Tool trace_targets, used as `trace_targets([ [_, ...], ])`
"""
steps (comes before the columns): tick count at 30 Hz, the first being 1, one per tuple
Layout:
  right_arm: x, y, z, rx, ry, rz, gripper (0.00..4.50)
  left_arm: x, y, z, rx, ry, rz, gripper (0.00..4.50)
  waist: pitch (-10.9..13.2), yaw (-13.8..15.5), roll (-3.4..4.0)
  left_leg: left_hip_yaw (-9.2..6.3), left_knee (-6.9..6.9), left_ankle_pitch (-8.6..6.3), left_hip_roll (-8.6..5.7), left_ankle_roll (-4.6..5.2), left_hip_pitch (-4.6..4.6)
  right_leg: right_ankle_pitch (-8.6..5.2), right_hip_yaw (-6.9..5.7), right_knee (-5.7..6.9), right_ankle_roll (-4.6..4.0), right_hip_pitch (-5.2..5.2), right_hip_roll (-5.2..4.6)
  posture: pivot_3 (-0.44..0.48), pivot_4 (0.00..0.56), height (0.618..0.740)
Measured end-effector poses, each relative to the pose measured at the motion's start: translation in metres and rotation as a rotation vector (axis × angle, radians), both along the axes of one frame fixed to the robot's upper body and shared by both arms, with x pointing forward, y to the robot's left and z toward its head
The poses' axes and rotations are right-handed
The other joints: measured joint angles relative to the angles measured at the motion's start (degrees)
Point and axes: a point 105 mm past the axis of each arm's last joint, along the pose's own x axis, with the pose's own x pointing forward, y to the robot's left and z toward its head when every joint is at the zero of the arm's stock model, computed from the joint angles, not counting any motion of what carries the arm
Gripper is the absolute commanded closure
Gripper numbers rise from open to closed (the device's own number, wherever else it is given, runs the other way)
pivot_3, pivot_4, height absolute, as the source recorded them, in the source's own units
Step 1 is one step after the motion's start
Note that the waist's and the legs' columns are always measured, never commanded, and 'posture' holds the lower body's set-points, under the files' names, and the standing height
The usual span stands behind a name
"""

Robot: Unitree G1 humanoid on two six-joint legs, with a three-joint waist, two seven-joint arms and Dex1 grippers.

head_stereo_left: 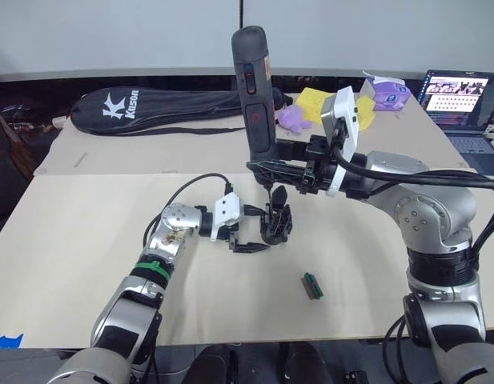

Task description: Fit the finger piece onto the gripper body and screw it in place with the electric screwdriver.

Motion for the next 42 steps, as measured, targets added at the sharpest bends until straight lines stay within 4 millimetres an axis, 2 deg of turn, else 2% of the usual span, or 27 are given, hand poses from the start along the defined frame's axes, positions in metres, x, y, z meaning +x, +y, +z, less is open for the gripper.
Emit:
trace_targets([
  [42, 0.002, 0.001, -0.010, 0.005, 0.003, 0.001, 2.59, 0.001, 0.001, 0.000, -0.001, -0.002, 0.008, 0.00, 0.0, -0.2, 0.00, 0.00, 0.01, 0.01, -0.01, -0.02, 0.01, 0.00, 0.00, 0.02, 0.00, 0.00, 0.00, 0.000, 0.150, 0.723],
])
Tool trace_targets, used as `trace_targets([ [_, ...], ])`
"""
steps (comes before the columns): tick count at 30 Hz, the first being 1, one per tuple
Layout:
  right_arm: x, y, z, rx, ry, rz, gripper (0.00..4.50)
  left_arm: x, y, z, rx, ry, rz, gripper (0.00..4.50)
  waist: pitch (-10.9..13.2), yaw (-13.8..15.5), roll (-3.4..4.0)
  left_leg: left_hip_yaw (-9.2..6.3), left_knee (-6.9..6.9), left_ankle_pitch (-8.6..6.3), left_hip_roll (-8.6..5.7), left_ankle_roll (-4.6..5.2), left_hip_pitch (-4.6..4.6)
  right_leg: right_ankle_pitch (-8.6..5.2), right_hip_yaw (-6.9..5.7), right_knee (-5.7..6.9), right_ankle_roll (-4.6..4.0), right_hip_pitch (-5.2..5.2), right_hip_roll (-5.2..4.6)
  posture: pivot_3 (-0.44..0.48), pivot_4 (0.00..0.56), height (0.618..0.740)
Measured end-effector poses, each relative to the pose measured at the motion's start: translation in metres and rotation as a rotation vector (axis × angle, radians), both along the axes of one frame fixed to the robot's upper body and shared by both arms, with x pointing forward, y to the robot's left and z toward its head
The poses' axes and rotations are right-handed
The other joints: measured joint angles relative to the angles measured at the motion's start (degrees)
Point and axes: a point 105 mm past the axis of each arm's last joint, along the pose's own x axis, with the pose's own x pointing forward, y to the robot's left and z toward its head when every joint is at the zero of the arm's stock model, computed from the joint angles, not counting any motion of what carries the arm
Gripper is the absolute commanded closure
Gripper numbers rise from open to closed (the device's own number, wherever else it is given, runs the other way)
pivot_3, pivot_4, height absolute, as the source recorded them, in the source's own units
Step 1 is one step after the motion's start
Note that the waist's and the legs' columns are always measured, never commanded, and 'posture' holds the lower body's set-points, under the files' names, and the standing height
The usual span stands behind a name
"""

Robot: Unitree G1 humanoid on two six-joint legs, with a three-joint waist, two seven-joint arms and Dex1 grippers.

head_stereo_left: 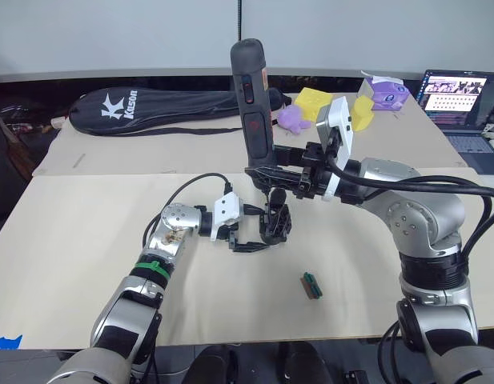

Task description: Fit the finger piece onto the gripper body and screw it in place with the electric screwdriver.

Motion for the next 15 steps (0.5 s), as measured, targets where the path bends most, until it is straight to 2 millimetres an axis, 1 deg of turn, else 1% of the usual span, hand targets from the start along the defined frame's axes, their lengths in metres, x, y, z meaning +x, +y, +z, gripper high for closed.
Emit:
trace_targets([
  [15, -0.0003, -0.0005, -0.0008, -0.004, -0.016, 0.003, 2.59, 0.0000, -0.0001, 0.0000, 0.000, 0.000, 0.000, 0.00, 0.0, 0.0, 0.00, 0.00, 0.00, 0.00, 0.00, 0.00, 0.00, 0.00, 0.00, 0.00, 0.00, 0.00, 0.00, 0.000, 0.150, 0.723],
])
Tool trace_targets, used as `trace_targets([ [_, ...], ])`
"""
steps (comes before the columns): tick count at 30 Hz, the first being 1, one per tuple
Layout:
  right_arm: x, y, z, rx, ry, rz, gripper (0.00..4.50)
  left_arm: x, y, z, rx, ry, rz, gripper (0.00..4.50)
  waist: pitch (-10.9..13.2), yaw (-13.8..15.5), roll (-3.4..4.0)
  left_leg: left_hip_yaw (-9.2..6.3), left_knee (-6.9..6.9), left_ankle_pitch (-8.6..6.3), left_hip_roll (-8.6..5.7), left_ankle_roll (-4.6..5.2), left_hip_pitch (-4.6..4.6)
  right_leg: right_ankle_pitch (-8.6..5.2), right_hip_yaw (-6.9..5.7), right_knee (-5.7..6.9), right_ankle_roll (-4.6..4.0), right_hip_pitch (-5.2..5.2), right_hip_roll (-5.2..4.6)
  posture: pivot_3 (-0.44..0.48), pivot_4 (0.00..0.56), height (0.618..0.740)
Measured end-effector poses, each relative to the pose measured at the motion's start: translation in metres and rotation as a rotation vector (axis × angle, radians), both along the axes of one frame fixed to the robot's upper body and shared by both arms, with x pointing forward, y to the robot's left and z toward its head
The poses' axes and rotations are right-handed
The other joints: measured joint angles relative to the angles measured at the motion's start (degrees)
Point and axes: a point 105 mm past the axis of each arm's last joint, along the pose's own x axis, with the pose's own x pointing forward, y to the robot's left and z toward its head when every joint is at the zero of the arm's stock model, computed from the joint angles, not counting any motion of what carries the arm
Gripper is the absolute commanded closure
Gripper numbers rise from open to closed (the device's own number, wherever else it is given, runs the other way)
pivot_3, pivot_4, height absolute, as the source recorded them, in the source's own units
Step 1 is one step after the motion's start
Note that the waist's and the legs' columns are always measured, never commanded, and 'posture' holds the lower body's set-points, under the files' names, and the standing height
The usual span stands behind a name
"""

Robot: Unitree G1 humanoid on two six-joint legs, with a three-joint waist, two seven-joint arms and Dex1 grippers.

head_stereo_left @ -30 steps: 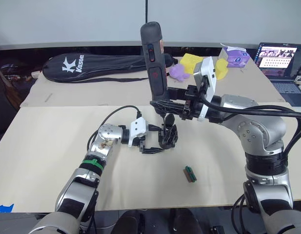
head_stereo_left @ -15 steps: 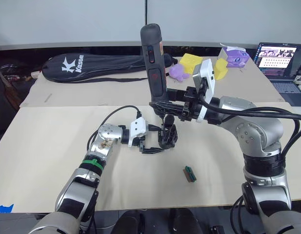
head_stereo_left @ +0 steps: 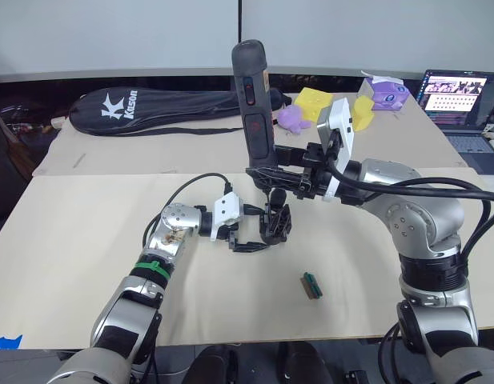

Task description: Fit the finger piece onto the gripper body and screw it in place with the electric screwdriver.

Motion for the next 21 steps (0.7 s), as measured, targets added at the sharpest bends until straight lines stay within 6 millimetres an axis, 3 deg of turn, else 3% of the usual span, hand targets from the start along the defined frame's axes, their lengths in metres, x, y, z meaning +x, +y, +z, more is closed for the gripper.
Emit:
trace_targets([
  [9, -0.006, -0.002, -0.006, 0.022, -0.029, 0.026, 2.59, 0.002, -0.004, -0.011, 0.001, 0.038, 0.025, 0.00, 0.0, 0.0, 0.00, 0.01, 0.00, 0.00, -0.02, 0.00, 0.00, 0.00, 0.00, 0.00, 0.00, 0.01, 0.00, 0.000, 0.150, 0.723],
  [19, -0.016, -0.005, -0.009, 0.031, -0.123, 0.065, 2.59, 0.009, -0.022, -0.018, -0.013, 0.072, 0.040, 0.00, 0.0, 0.1, -0.01, 0.02, 0.03, 0.01, -0.02, 0.00, 0.00, 0.00, -0.01, 0.00, 0.01, 0.03, 0.00, 0.000, 0.150, 0.723],
  [21, -0.017, -0.006, -0.009, 0.031, -0.129, 0.063, 2.59, 0.011, -0.024, -0.020, -0.011, 0.082, 0.044, 0.53, 0.0, 0.1, -0.01, 0.01, 0.03, 0.01, -0.02, 0.00, 0.00, 0.00, -0.01, 0.01, 0.00, 0.03, 0.00, 0.000, 0.150, 0.723],
])
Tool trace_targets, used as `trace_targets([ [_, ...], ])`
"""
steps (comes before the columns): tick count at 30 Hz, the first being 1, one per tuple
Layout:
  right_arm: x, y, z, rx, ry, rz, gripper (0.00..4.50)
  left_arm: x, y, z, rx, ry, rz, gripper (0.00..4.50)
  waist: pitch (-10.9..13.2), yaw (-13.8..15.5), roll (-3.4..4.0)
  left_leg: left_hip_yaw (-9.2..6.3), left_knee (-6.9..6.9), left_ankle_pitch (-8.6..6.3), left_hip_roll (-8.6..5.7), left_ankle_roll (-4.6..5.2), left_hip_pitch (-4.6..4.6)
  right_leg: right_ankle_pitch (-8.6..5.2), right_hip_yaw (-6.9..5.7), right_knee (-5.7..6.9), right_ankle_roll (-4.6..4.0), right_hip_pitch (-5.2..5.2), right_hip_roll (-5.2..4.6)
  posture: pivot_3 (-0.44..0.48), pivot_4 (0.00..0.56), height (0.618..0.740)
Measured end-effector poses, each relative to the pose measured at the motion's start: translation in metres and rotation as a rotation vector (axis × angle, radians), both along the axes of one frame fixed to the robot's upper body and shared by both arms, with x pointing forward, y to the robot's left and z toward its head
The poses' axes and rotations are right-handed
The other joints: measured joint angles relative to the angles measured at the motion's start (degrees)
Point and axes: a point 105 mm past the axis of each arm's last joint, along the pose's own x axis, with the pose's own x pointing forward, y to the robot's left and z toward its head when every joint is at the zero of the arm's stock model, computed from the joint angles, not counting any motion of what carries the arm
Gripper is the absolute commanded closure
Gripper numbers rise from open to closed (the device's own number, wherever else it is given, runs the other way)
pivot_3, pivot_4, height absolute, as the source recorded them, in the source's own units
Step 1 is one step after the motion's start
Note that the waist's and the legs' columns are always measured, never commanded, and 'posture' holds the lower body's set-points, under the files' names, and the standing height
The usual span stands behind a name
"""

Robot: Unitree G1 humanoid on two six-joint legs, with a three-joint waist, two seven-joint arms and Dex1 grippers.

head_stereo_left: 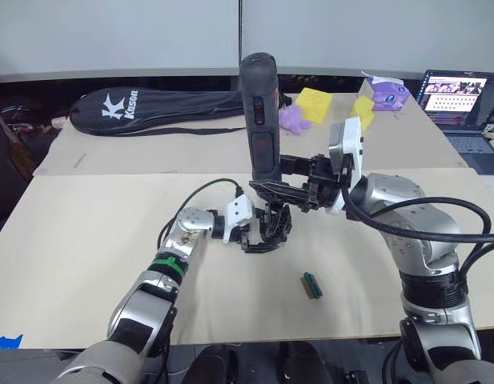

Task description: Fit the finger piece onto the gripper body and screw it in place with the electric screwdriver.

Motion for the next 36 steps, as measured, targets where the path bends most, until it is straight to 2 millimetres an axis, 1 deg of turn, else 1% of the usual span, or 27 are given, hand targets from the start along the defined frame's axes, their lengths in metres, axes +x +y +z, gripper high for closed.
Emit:
trace_targets([
  [1, 0.000, 0.000, -0.001, 0.001, 0.000, -0.001, 2.59, 0.001, -0.001, -0.001, 0.001, 0.002, 0.002, 0.81, 0.0, 0.0, 0.00, 0.00, 0.00, 0.00, 0.00, 0.00, 0.00, 0.00, 0.00, 0.00, 0.00, 0.00, 0.00, 0.000, 0.150, 0.723],
  [3, 0.000, -0.001, -0.002, 0.003, 0.000, -0.001, 2.59, 0.001, -0.003, -0.001, 0.002, 0.004, -0.004, 1.77, 0.0, 0.0, 0.00, 0.00, 0.00, 0.00, 0.00, 0.00, 0.02, 0.00, 0.00, 0.00, 0.00, 0.01, 0.00, 0.000, 0.150, 0.723],
  [4, 0.000, -0.002, -0.004, 0.003, 0.006, -0.003, 2.59, 0.001, -0.004, -0.001, -0.002, 0.007, -0.002, 2.16, 0.0, 0.0, -0.01, 0.00, 0.00, 0.00, 0.01, 0.00, 0.02, 0.00, 0.00, 0.01, 0.00, 0.01, 0.00, 0.000, 0.150, 0.723],
  [5, 0.000, -0.002, -0.007, 0.003, 0.017, -0.003, 2.59, 0.002, -0.004, -0.001, 0.000, 0.008, -0.004, 2.15, 0.0, 0.1, -0.02, -0.01, 0.01, 0.00, 0.00, 0.00, 0.01, 0.00, 0.00, 0.00, 0.00, 0.02, 0.00, 0.000, 0.150, 0.723],
  [11, -0.001, -0.004, -0.007, 0.004, 0.023, 0.005, 2.59, 0.003, -0.004, -0.001, 0.012, -0.003, -0.017, 2.15, 0.0, 0.1, -0.02, -0.01, 0.03, 0.00, 0.01, 0.00, 0.05, 0.00, 0.02, 0.00, 0.00, 0.04, 0.00, 0.000, 0.150, 0.723],
  [16, 0.009, -0.005, -0.009, 0.035, 0.027, -0.013, 2.59, 0.004, -0.003, -0.001, 0.016, 0.002, -0.018, 2.15, 0.0, 0.1, -0.04, 0.00, 0.03, 0.00, 0.01, -0.01, 0.07, 0.00, 0.02, 0.01, 0.00, 0.05, 0.00, 0.000, 0.150, 0.723],
  [27, 0.010, -0.001, 0.002, 0.053, 0.128, 0.005, 2.59, 0.005, -0.002, 0.001, 0.025, -0.012, -0.021, 2.15, 0.0, 0.0, -0.04, -0.02, 0.02, 0.01, 0.02, -0.03, 0.02, 0.02, 0.02, 0.01, -0.03, -0.01, 0.00, 0.000, 0.150, 0.723],
  [32, 0.010, 0.001, 0.003, 0.076, 0.167, 0.006, 2.59, 0.005, -0.002, 0.001, 0.025, -0.014, -0.020, 2.15, 0.0, 0.0, -0.04, -0.02, 0.02, 0.01, 0.02, -0.03, 0.02, 0.02, 0.02, 0.02, -0.03, -0.01, 0.00, 0.000, 0.150, 0.723],
  [36, 0.012, -0.002, 0.008, 0.090, 0.155, -0.017, 2.59, 0.005, -0.001, 0.001, 0.025, -0.015, -0.020, 2.15, 0.0, 0.0, -0.04, -0.02, 0.02, 0.01, 0.02, -0.03, 0.02, 0.02, 0.02, 0.02, -0.03, -0.01, 0.00, 0.000, 0.150, 0.723],
])
